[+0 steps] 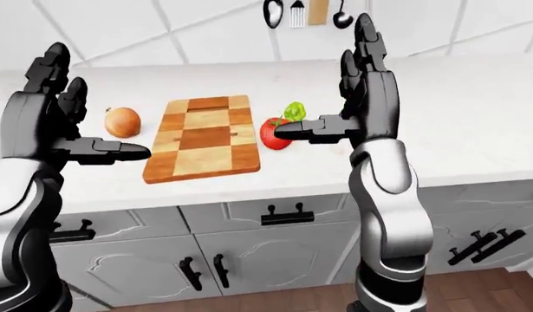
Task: Place the avocado, onion, tomato and bell pepper on the cutting board.
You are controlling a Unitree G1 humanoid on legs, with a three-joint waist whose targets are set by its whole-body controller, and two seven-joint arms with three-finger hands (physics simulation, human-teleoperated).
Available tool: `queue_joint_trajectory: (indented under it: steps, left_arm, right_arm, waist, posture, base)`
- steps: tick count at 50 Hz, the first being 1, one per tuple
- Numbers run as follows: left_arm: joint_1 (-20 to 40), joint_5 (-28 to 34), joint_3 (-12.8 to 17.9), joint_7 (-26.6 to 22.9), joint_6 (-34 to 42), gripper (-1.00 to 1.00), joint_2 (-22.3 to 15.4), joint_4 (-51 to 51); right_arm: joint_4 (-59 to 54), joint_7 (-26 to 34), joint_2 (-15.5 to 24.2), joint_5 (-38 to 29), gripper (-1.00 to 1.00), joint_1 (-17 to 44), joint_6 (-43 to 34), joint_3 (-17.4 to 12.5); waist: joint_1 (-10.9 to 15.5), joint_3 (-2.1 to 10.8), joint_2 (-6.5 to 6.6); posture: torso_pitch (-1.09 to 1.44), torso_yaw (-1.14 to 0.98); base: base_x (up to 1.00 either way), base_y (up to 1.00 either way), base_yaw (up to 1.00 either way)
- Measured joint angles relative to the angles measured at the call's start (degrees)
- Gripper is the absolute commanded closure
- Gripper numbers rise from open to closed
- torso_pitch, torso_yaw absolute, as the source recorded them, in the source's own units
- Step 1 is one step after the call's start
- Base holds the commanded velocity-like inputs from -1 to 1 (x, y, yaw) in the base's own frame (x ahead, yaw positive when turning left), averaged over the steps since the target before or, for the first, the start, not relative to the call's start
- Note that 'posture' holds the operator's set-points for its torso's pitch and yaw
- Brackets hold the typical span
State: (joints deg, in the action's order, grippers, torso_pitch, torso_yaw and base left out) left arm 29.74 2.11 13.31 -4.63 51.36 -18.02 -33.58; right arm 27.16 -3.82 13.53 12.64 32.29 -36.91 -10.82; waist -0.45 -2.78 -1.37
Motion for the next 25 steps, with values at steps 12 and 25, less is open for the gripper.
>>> queue_joint_trajectory:
  steps: [12, 25]
  left_arm:
    - [0.80, 0.69, 1.35, 0.08, 2.90, -1.00, -0.95, 0.29]
    - [0.07, 0.07, 0.73, -0.59, 1.04, -1.00, -0.64, -0.67]
  right_arm:
    - [-1.45, 0.24, -0.77, 0.70, -1.00, 0.84, -0.75, 2.34]
    - [0.11, -0.61, -0.01, -0.46, -1.00, 0.37, 0.01, 0.43]
  waist:
    - [0.98, 0.10, 2.31]
    - [-0.06, 0.14, 0.43]
  posture:
    - [0.00, 0.00]
    - [0.00, 0.00]
  base:
    - [0.06, 0.03, 0.00]
    - [0.09, 0.02, 0.00]
